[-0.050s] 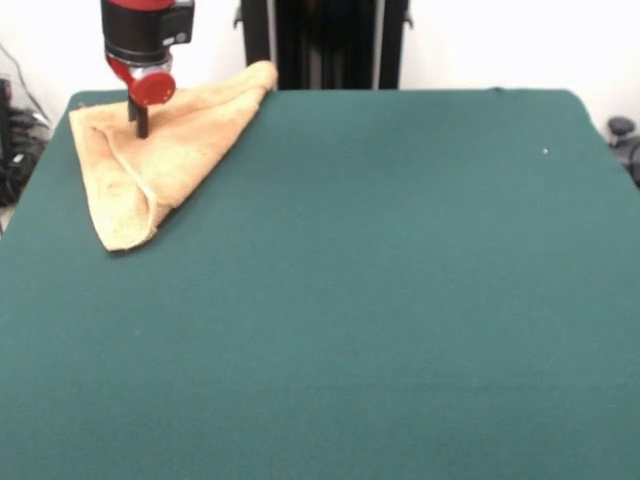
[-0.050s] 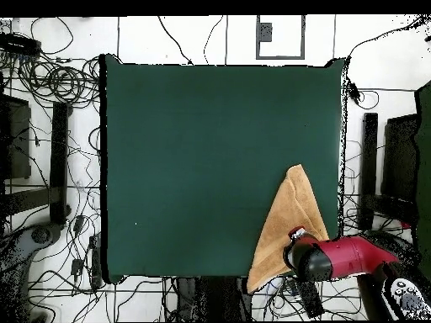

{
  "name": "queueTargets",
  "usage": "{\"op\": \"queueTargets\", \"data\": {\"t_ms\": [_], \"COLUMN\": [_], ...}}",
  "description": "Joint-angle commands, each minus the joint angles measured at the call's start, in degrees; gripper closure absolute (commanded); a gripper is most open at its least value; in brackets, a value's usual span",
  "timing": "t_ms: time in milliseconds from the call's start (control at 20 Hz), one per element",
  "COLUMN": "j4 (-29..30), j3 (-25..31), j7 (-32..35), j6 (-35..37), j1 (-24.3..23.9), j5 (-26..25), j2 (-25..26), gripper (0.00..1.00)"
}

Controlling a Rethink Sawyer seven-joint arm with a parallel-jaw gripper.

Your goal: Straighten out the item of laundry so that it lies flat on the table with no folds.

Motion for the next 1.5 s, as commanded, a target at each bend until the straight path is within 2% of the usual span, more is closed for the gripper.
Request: {"op": "queueTargets", "data": {"t_ms": [50,550,750,900,1000,1100,1200,1350,1500], "j4": [-1.0,-0.4,1.5,5.1,5.4,3.9,2.4,1.1,1.4], "j3": [3.5,3.0,4.5,6.3,6.3,5.1,4.4,3.2,3.7], "j7": [-15.4,-14.6,-16.1,-16.9,-13.0,-6.7,-3.5,-0.5,-1.1], "j6": [1.1,0.7,2.8,5.8,4.6,1.2,0.1,-0.3,1.3], "j1": [-0.4,-0.3,-0.6,-0.6,0.9,3.2,4.8,7.2,7.7], "j5": [-3.1,-3.2,-0.4,4.4,5.8,5.7,6.5,7.4,9.9], "j2": [8.2,7.3,4.9,-0.1,-1.1,0.2,1.7,2.2,0.7], "gripper": [1.0,1.0,1.0,1.0,1.0,1.0,1.0,1.0,1.0]}}
